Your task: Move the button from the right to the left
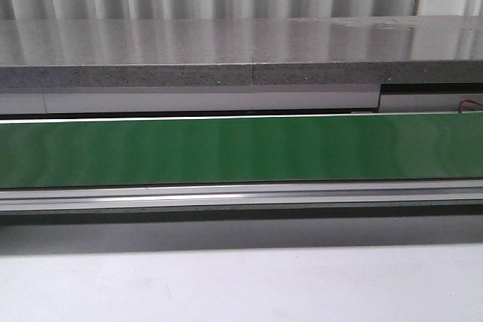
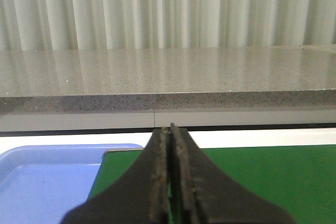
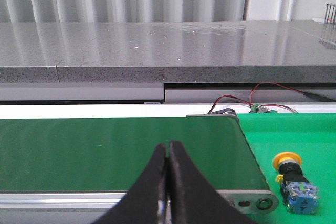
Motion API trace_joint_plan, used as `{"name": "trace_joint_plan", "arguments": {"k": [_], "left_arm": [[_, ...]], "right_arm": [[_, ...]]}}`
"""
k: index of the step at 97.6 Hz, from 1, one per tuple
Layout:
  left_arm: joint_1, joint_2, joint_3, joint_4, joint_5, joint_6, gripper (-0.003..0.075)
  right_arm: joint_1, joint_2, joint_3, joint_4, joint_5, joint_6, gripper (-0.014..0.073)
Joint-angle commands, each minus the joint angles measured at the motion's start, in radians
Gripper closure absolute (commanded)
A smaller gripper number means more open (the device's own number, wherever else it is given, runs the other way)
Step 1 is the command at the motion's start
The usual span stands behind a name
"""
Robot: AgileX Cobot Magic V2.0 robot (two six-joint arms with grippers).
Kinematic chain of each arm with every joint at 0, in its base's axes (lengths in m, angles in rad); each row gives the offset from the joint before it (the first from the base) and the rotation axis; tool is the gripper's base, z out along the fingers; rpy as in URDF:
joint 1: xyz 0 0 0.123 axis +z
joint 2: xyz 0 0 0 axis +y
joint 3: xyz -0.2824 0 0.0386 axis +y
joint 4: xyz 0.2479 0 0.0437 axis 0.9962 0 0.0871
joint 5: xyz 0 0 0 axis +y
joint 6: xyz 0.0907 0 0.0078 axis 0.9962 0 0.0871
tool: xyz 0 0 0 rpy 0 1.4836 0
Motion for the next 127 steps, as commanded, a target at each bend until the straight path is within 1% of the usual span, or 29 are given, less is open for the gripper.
{"name": "trace_joint_plan", "arguments": {"k": [1, 23, 38, 46, 56, 68, 96, 103, 115, 127], "left_arm": [[0.004, -0.033, 0.025, -0.001, -0.080, -0.011, 0.0740], [0.004, -0.033, 0.025, -0.001, -0.080, -0.011, 0.0740], [0.004, -0.033, 0.025, -0.001, -0.080, -0.011, 0.0740], [0.004, -0.033, 0.025, -0.001, -0.080, -0.011, 0.0740], [0.004, -0.033, 0.025, -0.001, -0.080, -0.011, 0.0740], [0.004, -0.033, 0.025, -0.001, -0.080, -0.011, 0.0740], [0.004, -0.033, 0.025, -0.001, -0.080, -0.011, 0.0740], [0.004, -0.033, 0.025, -0.001, -0.080, -0.011, 0.0740], [0.004, -0.033, 0.025, -0.001, -0.080, -0.011, 0.0740], [0.004, -0.033, 0.025, -0.001, -0.080, -0.011, 0.0740]], "right_arm": [[0.001, -0.015, -0.016, -0.007, -0.082, -0.004, 0.0661], [0.001, -0.015, -0.016, -0.007, -0.093, -0.004, 0.0661], [0.001, -0.015, -0.024, -0.007, -0.147, -0.005, 0.0661], [0.001, -0.015, -0.054, -0.007, -0.120, -0.005, 0.0661], [-0.001, -0.007, -0.139, -0.008, -0.007, -0.005, 0.0661], [-0.001, 0.048, -0.274, -0.008, 0.193, -0.005, 0.0661], [-0.001, 0.324, -0.643, -0.008, 0.637, -0.005, 0.0661], [-0.001, 0.398, -0.719, -0.008, 0.729, -0.005, 0.0661], [-0.001, 0.501, -0.794, 0.019, 0.836, -0.005, 0.0661], [-0.001, 0.563, -0.804, 0.088, 0.848, -0.005, 0.0661]]}}
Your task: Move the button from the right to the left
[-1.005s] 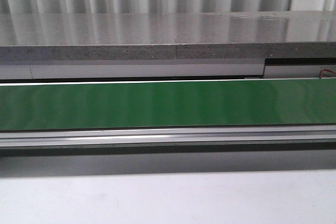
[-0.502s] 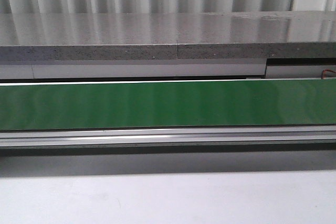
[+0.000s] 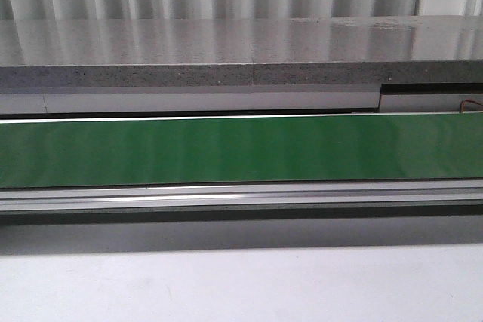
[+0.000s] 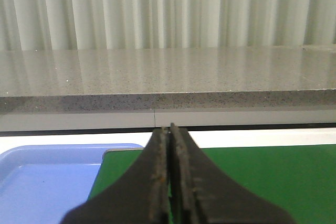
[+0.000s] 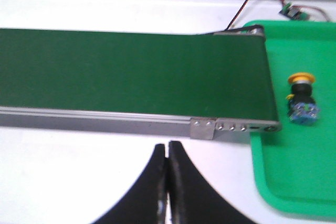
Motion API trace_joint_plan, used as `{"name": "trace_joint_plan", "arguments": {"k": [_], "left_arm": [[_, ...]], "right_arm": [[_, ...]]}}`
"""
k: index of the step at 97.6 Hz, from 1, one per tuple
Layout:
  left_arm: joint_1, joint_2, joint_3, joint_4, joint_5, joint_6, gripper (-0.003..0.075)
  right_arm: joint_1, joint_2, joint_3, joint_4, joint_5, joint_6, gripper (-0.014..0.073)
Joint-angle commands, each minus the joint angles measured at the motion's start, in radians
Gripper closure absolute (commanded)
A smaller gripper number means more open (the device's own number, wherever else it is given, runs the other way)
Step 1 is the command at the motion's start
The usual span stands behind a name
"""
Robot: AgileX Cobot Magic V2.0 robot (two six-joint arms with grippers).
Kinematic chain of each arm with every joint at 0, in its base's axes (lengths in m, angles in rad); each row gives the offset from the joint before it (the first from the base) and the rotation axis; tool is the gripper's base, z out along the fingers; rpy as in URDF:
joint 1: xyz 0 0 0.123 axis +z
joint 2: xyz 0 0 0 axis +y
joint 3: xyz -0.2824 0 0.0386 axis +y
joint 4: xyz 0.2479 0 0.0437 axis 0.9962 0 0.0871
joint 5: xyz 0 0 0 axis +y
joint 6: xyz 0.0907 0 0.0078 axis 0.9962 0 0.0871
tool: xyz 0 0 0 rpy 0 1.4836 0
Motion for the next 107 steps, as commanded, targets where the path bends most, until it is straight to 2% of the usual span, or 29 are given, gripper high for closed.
{"name": "trace_joint_plan", "arguments": {"k": [1, 26, 33, 40, 57, 64, 79, 107], "left_arm": [[0.004, -0.033, 0.025, -0.001, -0.080, -0.011, 0.0740], [0.004, -0.033, 0.025, -0.001, -0.080, -0.011, 0.0740], [0.004, -0.033, 0.025, -0.001, -0.080, -0.011, 0.0740], [0.004, -0.033, 0.025, -0.001, -0.080, -0.011, 0.0740], [0.004, -0.033, 0.025, -0.001, -0.080, -0.011, 0.0740], [0.004, -0.033, 0.025, -0.001, -0.080, -0.011, 0.0740], [0.004, -0.033, 0.025, -0.001, -0.080, -0.011, 0.0740], [0.004, -0.033, 0.025, -0.001, -0.080, -0.011, 0.0740]], "right_arm": [[-0.001, 0.052, -0.040, 0.057, -0.031, -0.005, 0.0661], [-0.001, 0.095, -0.040, 0.073, -0.025, -0.005, 0.0655], [-0.001, 0.095, -0.040, 0.073, -0.014, -0.005, 0.0608], [-0.001, 0.095, -0.040, 0.073, 0.008, -0.005, 0.0498], [-0.001, 0.095, -0.040, 0.077, 0.018, -0.005, 0.0060], [-0.001, 0.095, -0.040, 0.083, -0.010, -0.005, -0.0052], [-0.001, 0.132, -0.062, 0.072, -0.045, 0.060, -0.0059], [-0.038, 0.395, -0.204, -0.031, -0.012, 0.084, -0.0049]]}}
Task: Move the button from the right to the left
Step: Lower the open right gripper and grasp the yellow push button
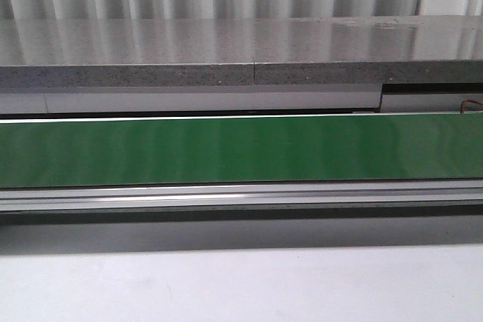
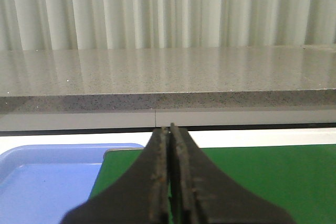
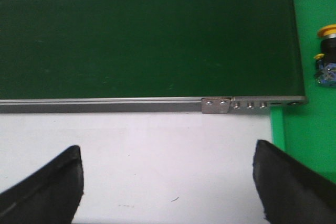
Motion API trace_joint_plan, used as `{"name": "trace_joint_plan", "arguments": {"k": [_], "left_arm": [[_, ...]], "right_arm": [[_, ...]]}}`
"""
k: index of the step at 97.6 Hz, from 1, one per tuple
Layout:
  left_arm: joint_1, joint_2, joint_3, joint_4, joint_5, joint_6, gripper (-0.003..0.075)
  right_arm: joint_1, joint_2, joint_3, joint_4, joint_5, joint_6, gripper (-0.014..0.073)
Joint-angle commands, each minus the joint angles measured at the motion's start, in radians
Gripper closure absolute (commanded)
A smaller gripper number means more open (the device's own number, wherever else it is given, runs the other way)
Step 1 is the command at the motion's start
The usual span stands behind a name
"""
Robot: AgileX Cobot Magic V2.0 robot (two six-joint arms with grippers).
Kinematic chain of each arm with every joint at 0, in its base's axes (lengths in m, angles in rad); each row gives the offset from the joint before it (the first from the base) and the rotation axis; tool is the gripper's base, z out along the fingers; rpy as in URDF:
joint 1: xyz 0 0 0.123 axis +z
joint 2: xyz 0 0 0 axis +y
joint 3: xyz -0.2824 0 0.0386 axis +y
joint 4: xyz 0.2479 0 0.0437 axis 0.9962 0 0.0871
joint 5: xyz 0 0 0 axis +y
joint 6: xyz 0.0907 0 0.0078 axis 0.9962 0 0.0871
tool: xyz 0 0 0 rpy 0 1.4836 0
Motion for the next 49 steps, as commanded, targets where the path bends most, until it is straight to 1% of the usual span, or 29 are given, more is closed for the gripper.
{"name": "trace_joint_plan", "arguments": {"k": [1, 12, 34, 49], "left_arm": [[0.004, -0.033, 0.025, -0.001, -0.080, -0.011, 0.0740], [0.004, -0.033, 0.025, -0.001, -0.080, -0.011, 0.0740], [0.004, -0.033, 0.025, -0.001, -0.080, -0.011, 0.0740], [0.004, -0.033, 0.025, -0.001, -0.080, -0.011, 0.0740]], "right_arm": [[-0.036, 0.092, -0.077, -0.030, -0.060, 0.004, -0.0049], [-0.112, 0.186, -0.132, -0.038, -0.100, -0.026, -0.0049], [-0.327, 0.391, -0.237, -0.020, -0.101, -0.144, -0.0049], [-0.437, 0.517, -0.260, -0.013, -0.217, -0.146, -0.0049]]}}
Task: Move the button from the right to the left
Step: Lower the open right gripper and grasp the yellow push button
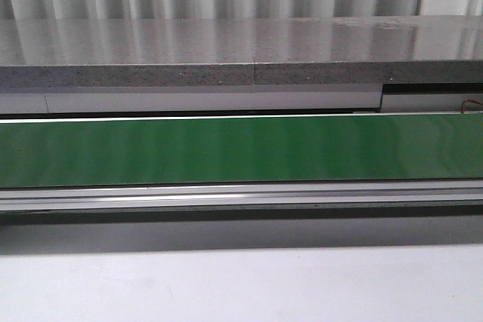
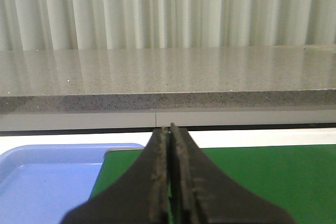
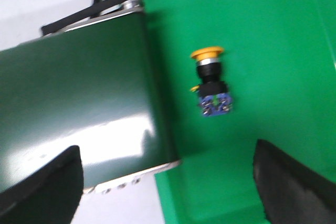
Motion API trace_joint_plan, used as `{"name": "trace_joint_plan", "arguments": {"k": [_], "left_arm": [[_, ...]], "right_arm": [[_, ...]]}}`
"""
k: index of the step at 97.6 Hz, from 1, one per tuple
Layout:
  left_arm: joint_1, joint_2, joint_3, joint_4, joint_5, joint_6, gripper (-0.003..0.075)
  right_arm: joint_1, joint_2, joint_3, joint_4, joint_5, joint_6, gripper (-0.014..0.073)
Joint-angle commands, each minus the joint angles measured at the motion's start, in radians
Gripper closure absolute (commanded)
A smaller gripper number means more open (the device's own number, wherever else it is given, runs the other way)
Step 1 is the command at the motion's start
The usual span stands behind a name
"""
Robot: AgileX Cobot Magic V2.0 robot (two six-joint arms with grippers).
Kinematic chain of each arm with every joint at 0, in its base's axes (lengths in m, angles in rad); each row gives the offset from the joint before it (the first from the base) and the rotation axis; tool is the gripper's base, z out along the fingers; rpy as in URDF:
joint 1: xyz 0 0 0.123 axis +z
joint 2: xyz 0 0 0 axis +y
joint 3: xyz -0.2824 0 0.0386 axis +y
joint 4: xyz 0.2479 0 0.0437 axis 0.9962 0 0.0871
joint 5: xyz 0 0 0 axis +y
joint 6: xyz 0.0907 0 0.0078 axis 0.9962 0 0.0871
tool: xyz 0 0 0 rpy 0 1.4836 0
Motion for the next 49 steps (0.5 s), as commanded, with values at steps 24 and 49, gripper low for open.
{"name": "trace_joint_plan", "arguments": {"k": [24, 49], "left_arm": [[0.004, -0.033, 0.025, -0.001, -0.080, -0.011, 0.0740], [0.004, -0.033, 0.025, -0.001, -0.080, -0.011, 0.0740]], "right_arm": [[-0.124, 0.239, -0.039, 0.021, -0.180, -0.054, -0.0049], [-0.127, 0.378, -0.039, 0.035, -0.247, -0.072, -0.0049]]}}
